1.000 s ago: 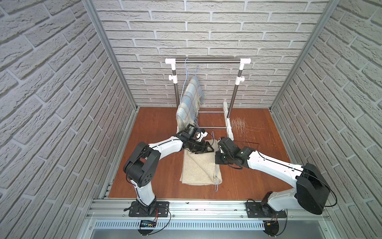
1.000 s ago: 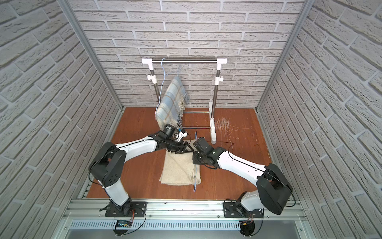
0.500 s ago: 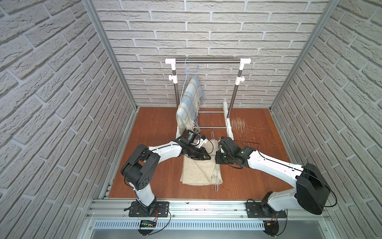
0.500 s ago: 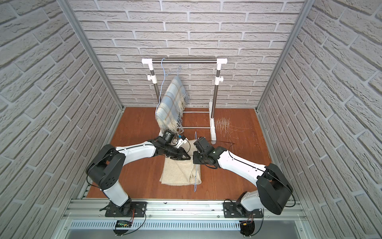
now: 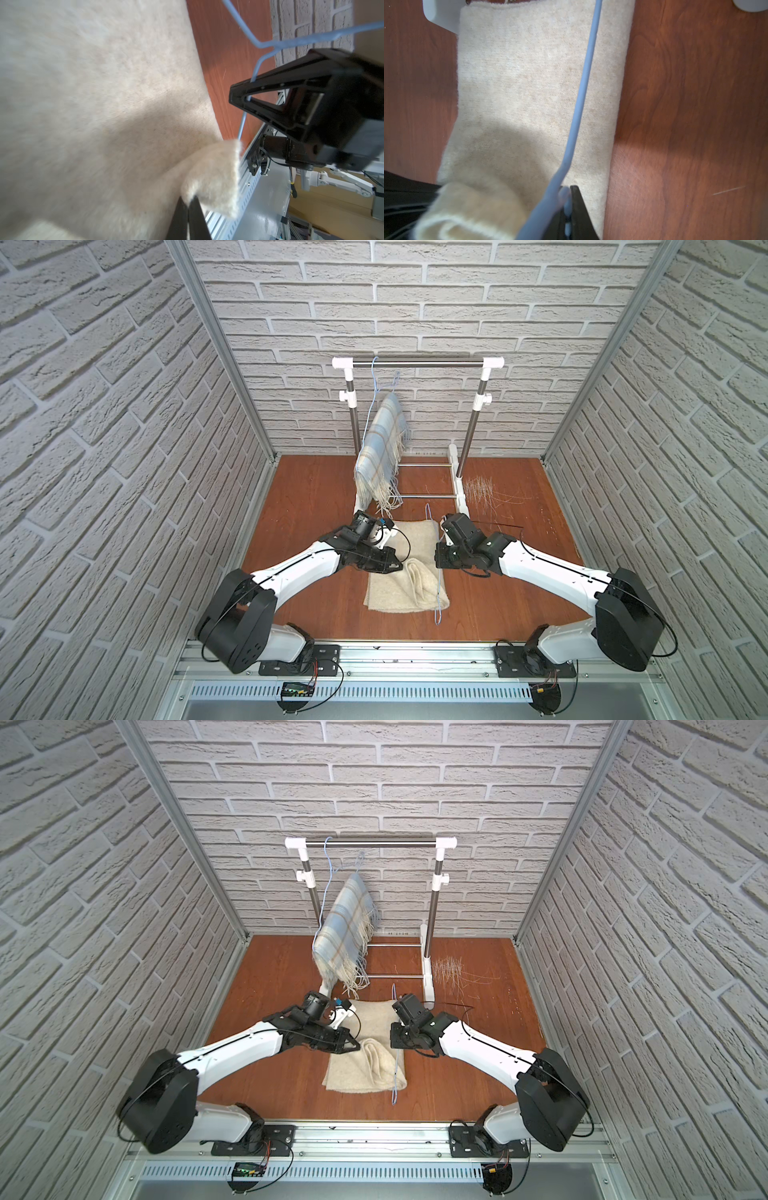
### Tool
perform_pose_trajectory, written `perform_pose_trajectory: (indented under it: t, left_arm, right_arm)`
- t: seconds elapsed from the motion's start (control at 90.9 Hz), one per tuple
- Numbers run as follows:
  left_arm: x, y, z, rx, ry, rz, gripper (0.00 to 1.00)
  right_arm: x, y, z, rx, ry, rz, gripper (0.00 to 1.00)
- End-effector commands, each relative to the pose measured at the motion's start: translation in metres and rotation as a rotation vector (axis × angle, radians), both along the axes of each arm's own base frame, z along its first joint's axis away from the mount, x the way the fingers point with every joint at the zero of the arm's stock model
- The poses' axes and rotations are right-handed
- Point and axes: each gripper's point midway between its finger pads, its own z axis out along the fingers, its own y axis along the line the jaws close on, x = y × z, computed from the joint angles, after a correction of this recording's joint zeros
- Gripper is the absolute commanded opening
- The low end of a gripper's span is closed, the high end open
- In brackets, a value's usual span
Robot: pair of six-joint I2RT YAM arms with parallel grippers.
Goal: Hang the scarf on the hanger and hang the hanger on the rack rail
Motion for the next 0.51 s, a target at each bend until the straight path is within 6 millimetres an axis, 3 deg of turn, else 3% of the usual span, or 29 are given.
perform_pose_trajectory:
  t: [0.0, 0.11, 0.198, 0.363, 0.495]
  left_arm:
    - [0.006, 0.019, 0.01, 0.044, -0.081, 0.025, 0.0]
    - [0.008, 0.029, 0.019, 0.043, -0.105, 0.028, 0.0]
    - [0.006, 0.03, 0.015, 0.055, -0.108, -0.009, 0.0]
    - [-0.007, 0.018, -0.006, 0.074, -0.068, -0.077, 0.0]
    - [-0.02, 0.009, -0.012, 0.108, -0.082, -0.142, 0.0]
  right_arm:
    - [-0.016, -0.027, -0.005, -0.09, 0.058, -0.001, 0.03]
    - [-0.015, -0.037, 0.008, -0.071, 0.052, -0.024, 0.03]
    - [-0.015, -0.039, 0.017, -0.041, 0.05, -0.026, 0.03]
    - [-0.016, -0.035, 0.024, -0.039, 0.061, -0.005, 0.03]
    - [-0.01, -0.034, 0.046, -0.03, 0.023, 0.0, 0.03]
